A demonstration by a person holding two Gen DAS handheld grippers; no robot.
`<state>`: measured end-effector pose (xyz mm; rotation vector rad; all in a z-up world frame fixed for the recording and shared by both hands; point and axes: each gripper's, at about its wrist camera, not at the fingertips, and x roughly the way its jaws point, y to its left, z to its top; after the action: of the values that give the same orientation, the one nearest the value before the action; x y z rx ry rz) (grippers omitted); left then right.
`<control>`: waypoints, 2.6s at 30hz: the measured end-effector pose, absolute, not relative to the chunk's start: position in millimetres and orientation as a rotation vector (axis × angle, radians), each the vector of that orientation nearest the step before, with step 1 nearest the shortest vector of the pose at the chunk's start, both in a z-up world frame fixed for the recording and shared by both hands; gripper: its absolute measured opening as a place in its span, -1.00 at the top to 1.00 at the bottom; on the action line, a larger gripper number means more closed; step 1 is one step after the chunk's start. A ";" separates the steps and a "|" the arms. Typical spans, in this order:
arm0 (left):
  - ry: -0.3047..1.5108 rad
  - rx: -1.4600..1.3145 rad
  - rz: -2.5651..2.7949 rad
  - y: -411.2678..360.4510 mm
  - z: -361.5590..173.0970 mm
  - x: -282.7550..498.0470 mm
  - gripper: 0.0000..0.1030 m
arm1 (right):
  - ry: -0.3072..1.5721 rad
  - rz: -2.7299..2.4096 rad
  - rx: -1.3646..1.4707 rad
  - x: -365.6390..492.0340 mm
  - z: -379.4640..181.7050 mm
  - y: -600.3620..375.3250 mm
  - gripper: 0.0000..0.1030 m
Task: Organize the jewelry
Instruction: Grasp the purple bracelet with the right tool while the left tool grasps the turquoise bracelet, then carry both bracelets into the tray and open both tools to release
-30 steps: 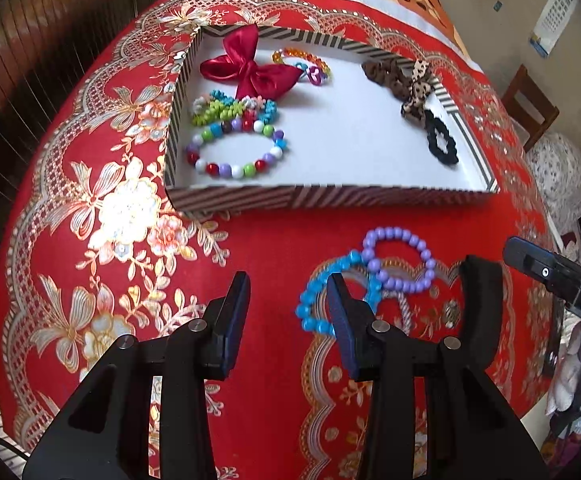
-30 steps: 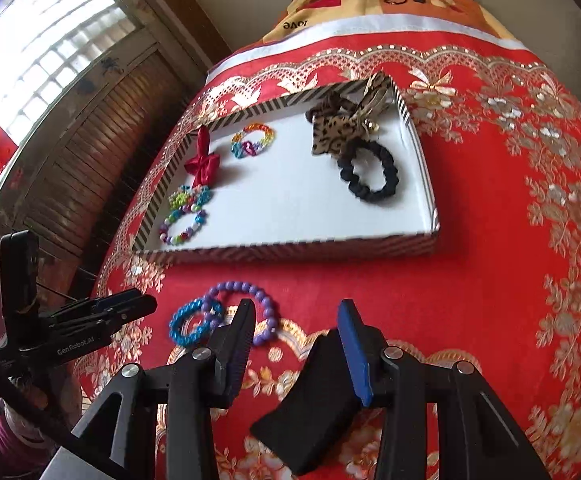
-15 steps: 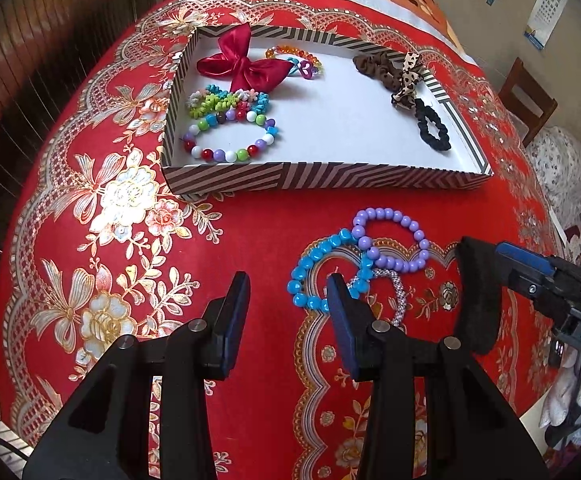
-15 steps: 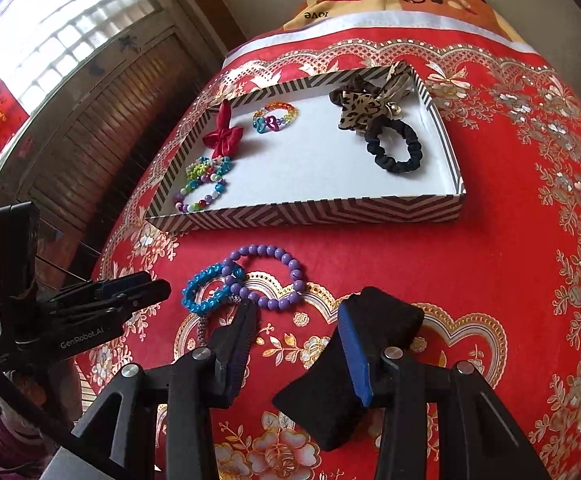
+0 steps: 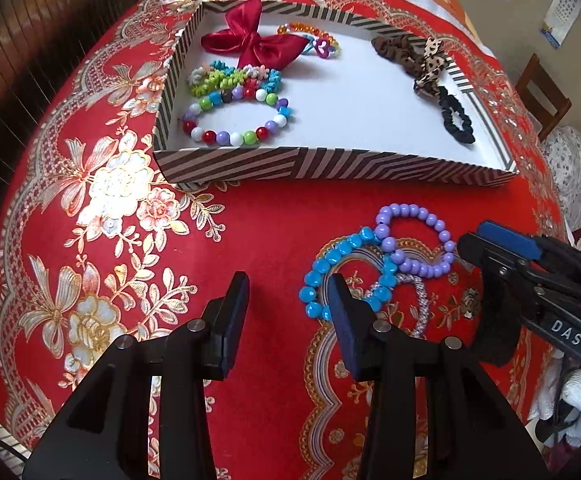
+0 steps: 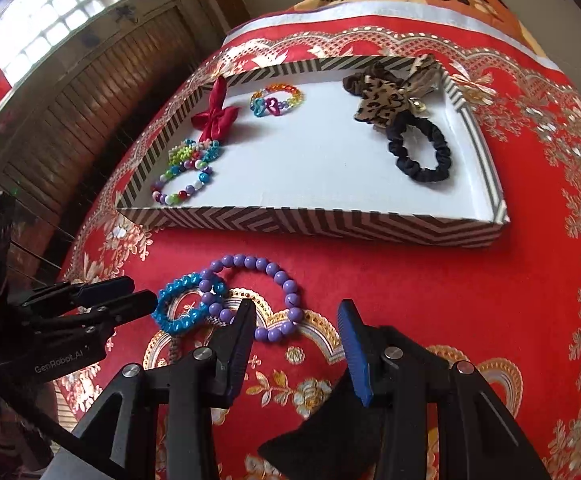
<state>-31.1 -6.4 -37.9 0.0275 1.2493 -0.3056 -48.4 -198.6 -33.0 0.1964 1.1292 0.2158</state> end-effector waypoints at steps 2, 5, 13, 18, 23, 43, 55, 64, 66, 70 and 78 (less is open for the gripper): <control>1.252 0.036 -0.304 -9.4 -39.9 -28.6 0.22 | 1.131 0.215 0.161 -43.1 -37.1 -193.6 0.21; 1.251 0.062 -0.299 -15.9 -43.2 -25.3 0.22 | 1.137 0.227 0.128 -38.0 -43.8 -187.6 0.34; 1.200 0.121 -0.298 -28.5 -46.1 -21.5 0.68 | 1.095 0.224 -0.018 -36.1 -53.1 -174.8 0.83; 1.215 0.047 -0.319 -19.9 -39.7 -17.5 0.86 | 1.068 0.256 0.072 -39.2 -42.1 -188.0 0.83; 1.169 -0.007 -0.343 -10.7 -11.8 -19.4 0.86 | 0.989 0.286 0.140 -48.0 -7.9 -197.0 0.83; 1.016 0.025 -0.361 -6.7 64.8 -18.9 0.86 | 0.831 0.267 0.187 -64.3 67.5 -216.9 0.84; 1.008 0.045 -0.349 -9.2 70.2 -4.0 0.86 | 0.808 0.289 0.151 -50.5 84.1 -209.7 0.84; 1.018 0.052 -0.339 -18.6 65.6 12.2 0.86 | 0.820 0.307 0.129 -24.4 86.5 -210.5 0.84; 1.023 0.049 -0.338 -20.7 64.2 16.4 0.86 | 0.821 0.310 0.127 -18.4 87.1 -211.2 0.83; 1.031 0.042 -0.335 -28.2 61.8 27.2 0.86 | 0.824 0.312 0.111 -4.3 88.5 -212.3 0.83; 1.051 0.050 -0.350 -52.7 50.9 47.3 0.86 | 0.858 0.317 0.120 33.6 82.3 -219.5 0.83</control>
<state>47.3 -52.7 50.9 0.0497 1.0512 -0.3498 33.6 -219.5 82.3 0.1203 0.8585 0.3169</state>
